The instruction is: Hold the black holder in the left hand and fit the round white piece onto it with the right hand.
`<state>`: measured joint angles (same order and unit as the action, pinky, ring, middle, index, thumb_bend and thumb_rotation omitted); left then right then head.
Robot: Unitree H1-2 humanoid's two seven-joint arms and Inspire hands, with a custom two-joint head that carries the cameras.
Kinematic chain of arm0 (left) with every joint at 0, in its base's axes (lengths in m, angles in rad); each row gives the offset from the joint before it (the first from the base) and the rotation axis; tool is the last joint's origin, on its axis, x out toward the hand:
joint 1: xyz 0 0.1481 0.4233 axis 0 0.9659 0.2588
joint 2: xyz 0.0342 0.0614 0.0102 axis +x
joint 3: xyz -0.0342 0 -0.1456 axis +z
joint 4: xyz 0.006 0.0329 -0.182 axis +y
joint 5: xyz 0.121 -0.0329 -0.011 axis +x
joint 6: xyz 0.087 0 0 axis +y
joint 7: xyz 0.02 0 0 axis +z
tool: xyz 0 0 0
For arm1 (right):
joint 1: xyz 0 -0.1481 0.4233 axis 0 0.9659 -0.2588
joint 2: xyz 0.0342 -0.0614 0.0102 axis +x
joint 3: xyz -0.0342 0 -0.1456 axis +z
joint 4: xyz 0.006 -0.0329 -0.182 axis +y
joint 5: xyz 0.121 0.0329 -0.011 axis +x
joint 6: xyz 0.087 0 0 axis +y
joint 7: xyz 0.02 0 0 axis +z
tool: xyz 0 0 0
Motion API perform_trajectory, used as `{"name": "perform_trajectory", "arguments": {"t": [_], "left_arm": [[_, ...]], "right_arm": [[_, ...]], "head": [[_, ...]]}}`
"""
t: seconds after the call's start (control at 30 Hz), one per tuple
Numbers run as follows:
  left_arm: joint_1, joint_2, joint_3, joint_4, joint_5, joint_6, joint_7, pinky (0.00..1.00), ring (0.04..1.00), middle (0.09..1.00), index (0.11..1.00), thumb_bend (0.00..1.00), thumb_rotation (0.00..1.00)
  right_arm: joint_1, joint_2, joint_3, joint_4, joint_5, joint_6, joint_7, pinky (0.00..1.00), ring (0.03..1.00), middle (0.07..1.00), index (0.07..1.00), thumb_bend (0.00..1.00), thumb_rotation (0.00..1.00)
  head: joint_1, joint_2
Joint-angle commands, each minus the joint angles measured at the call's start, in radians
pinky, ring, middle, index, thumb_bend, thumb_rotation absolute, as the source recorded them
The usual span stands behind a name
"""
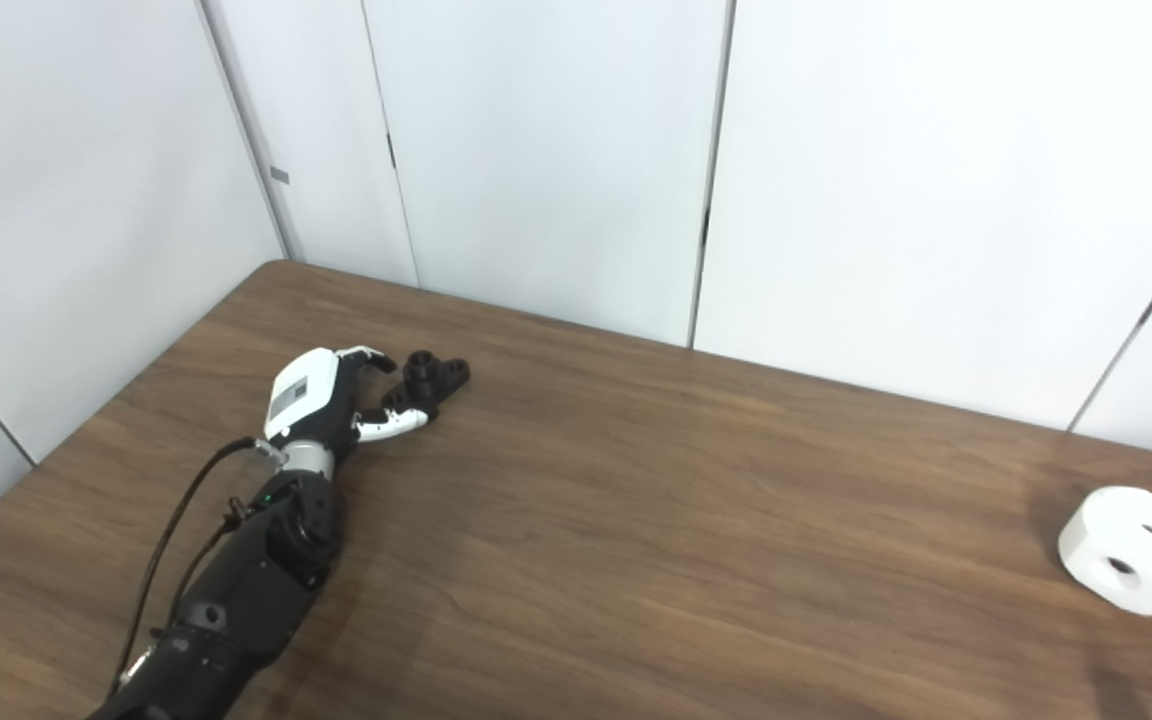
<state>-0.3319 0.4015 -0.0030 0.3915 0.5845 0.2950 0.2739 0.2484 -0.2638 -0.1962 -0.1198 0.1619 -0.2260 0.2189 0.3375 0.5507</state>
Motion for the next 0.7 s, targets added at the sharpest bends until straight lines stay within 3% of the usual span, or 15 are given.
{"name": "perform_trajectory", "arguments": {"t": [0.0, 0.27, 0.33, 0.37, 0.43, 0.67], "left_arm": [[-0.033, 0.017, -0.007, 0.015, -0.003, -0.010, 0.003, 0.90, 0.890, 0.839, 0.679, 0.86, 0.35], [-0.020, 0.019, -0.017, -0.001, 0.002, 0.000, 0.007, 0.94, 0.900, 0.832, 0.587, 0.84, 0.30], [-0.014, 0.021, -0.019, -0.007, 0.006, -0.006, 0.014, 0.95, 0.895, 0.825, 0.552, 0.82, 0.25], [-0.011, 0.022, -0.022, -0.009, 0.009, -0.006, 0.016, 0.96, 0.898, 0.824, 0.520, 0.67, 0.16], [-0.006, 0.026, -0.027, -0.009, 0.014, -0.012, 0.024, 0.96, 0.896, 0.819, 0.493, 0.56, 0.09], [0.003, 0.030, -0.034, -0.014, 0.007, -0.022, 0.032, 0.95, 0.889, 0.792, 0.486, 0.52, 0.06]], "right_arm": [[0.049, 0.050, 0.028, 0.052, 0.010, -0.002, -0.013, 1.00, 1.000, 0.989, 0.996, 0.61, 1.00], [0.051, 0.053, 0.030, 0.040, 0.015, 0.001, -0.017, 1.00, 1.000, 0.981, 0.992, 0.59, 1.00], [0.051, 0.052, 0.031, 0.040, 0.012, 0.002, -0.018, 1.00, 1.000, 0.984, 0.995, 0.60, 1.00], [0.051, 0.051, 0.031, 0.039, 0.011, 0.003, -0.018, 1.00, 1.000, 0.985, 0.997, 0.60, 1.00], [0.050, 0.050, 0.032, 0.038, 0.008, 0.006, -0.021, 1.00, 1.000, 0.986, 0.997, 0.59, 1.00], [0.049, 0.047, 0.033, 0.031, 0.007, 0.022, -0.028, 1.00, 1.000, 0.984, 0.994, 0.62, 1.00]], "head": [[0.000, 0.001], [0.000, 0.007], [0.000, 0.007], [0.000, 0.011], [0.000, 0.012], [0.000, 0.015]]}}
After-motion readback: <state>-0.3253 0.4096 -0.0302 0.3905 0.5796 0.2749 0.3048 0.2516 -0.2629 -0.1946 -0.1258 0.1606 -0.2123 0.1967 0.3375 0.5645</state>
